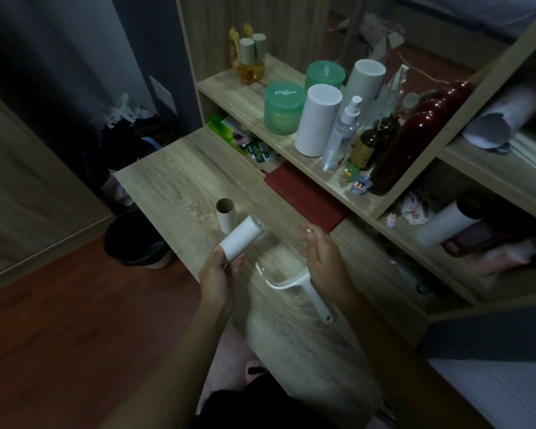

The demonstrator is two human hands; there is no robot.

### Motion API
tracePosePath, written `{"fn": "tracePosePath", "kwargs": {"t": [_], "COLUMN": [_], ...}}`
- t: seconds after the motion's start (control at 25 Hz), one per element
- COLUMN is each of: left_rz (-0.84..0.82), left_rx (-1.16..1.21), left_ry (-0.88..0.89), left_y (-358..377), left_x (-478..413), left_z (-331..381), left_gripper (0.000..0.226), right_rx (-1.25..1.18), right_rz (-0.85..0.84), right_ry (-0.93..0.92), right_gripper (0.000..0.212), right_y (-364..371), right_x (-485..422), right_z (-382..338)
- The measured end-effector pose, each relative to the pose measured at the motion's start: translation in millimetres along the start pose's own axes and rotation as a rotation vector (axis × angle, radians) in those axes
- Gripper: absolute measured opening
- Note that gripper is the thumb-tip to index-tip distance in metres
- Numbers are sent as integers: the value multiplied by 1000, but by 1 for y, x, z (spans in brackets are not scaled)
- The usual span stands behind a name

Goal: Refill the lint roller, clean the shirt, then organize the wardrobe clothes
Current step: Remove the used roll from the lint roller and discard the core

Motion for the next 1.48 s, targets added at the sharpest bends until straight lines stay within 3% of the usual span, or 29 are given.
{"fn": "tracePosePath", "kwargs": {"t": [0.12,0.28,0.44,0.52,0.72,0.92,1.16,1.28,1.4,1.48], "left_rz": [39,26,-1,-15,-48,-43,-52,-41,-42,-46], "left_rx": [-41,-109,-125,-144,-177,-203,-208,-187,-200,-217], "left_ry": [13,1,14,30,33,22,9,-5,6,12], "left_y": [-5,-4,3,4,6,6,5,5,4,2], "left_x": [-5,-5,-4,-4,-3,-4,-3,-2,-2,-4], "left_z": [-2,-10,-9,-9,-11,-13,-11,-11,-11,-9], "left_gripper": [20,19,15,14,19,18,24,24,26,25], "right_rx": [51,128,223,313,550,724,675,627,617,458], "right_rz": [59,124,147,136,165,72,-111,-103,79,136], "right_ry": [150,207,207,212,108,116,303,241,51,-53], "right_gripper": [29,13,12,21,26,28,23,26,28,26], "right_y": [1,6,6,5,-1,-5,-10,-13,-17,-16], "right_x": [-1,-13,-21,-23,-26,-28,-38,-38,-34,-33], "right_z": [25,51,65,68,72,73,89,88,73,48]}}
Point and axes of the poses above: each hand's wrist, its own x-axis away from the middle knuckle, its own y-axis out of the palm, z = x × y, the point moved 1 cm from there along -x, towards the middle knuckle, and after that the axes turned 9 degrees about -x, right-handed, at the moved point
